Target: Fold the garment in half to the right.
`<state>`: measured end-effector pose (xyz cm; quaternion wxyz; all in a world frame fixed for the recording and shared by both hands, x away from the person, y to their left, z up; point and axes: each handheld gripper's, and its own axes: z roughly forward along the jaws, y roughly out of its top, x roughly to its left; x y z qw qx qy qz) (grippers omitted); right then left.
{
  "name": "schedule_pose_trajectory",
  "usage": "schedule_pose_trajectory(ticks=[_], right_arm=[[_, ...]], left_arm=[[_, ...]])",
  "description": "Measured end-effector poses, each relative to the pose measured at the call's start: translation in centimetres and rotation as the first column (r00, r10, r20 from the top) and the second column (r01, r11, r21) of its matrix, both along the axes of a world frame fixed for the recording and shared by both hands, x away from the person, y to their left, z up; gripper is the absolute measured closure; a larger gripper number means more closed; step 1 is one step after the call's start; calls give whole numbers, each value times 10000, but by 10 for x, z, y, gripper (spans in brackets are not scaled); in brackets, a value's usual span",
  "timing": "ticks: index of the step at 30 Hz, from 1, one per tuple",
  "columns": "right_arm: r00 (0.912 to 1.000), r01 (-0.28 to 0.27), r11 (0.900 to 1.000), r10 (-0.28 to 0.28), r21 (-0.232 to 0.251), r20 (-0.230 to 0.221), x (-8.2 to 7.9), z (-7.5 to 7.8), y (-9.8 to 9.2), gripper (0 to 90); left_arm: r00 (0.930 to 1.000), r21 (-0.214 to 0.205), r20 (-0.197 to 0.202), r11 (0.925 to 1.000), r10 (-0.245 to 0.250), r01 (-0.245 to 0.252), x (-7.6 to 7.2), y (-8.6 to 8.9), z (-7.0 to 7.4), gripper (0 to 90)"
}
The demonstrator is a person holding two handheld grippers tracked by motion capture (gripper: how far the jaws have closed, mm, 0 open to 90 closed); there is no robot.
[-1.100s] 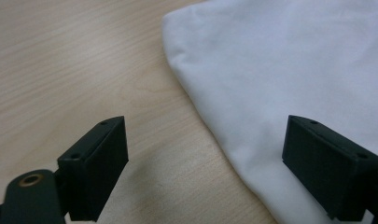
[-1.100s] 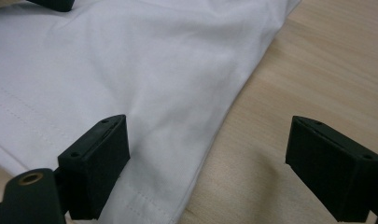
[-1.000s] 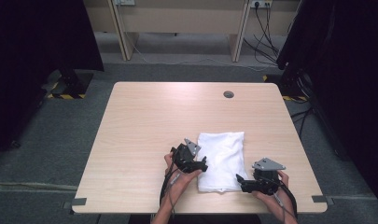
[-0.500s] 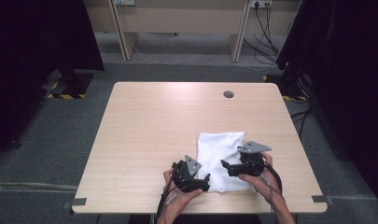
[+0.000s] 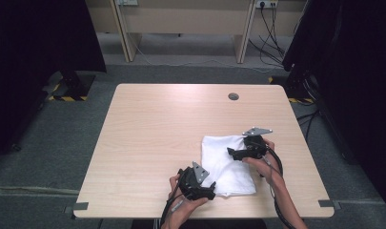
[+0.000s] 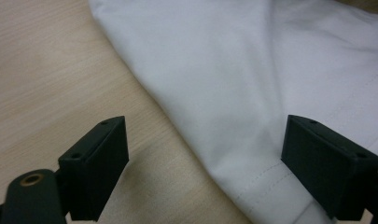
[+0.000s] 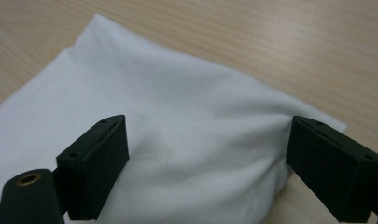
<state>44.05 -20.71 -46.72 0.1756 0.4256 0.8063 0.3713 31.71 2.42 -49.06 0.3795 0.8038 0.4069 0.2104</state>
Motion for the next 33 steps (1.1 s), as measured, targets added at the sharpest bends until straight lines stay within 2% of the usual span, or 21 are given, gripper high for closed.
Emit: schedule_pose_trajectory(ticks=[3,5,8,11,16,19,23,26,29,33], right_arm=[[9991,-368,9993,367,37,202,-6,7,8,137],[9970,-693,9966,707,-437,307,-12,9,15,137],[9940,-1039,9924,1059,-662,268,-20,11,22,137],[9935,-1119,9915,1130,-663,133,-26,11,27,135],[9932,-1139,9912,1152,-668,153,-35,11,28,132],[9923,-1212,9909,1226,-590,198,-40,11,28,131],[9918,-1235,9910,1249,-514,257,-45,10,26,126],[9925,-1180,9922,1191,-403,277,-50,9,24,122],[9921,-1206,9921,1217,-357,310,-54,7,23,118],[9923,-1188,9925,1196,-289,306,-58,7,21,105]], left_arm=[[10000,-299,-48,9995,84,-85,0,4,0,127],[9999,-459,-7,9989,130,-131,0,8,1,120],[9997,-545,101,9983,209,-204,0,11,2,111],[9994,-557,224,9981,262,-250,1,15,5,108],[9985,-637,357,9972,409,-385,3,24,8,104],[9978,-524,478,9977,466,-441,5,30,11,78],[9980,-603,437,9973,456,-430,8,39,12,58],[9979,-407,455,9982,453,-434,11,48,13,50],[9976,-572,395,9968,575,-552,12,58,14,50],[9965,-337,566,9976,618,-599,6,70,15,49]])
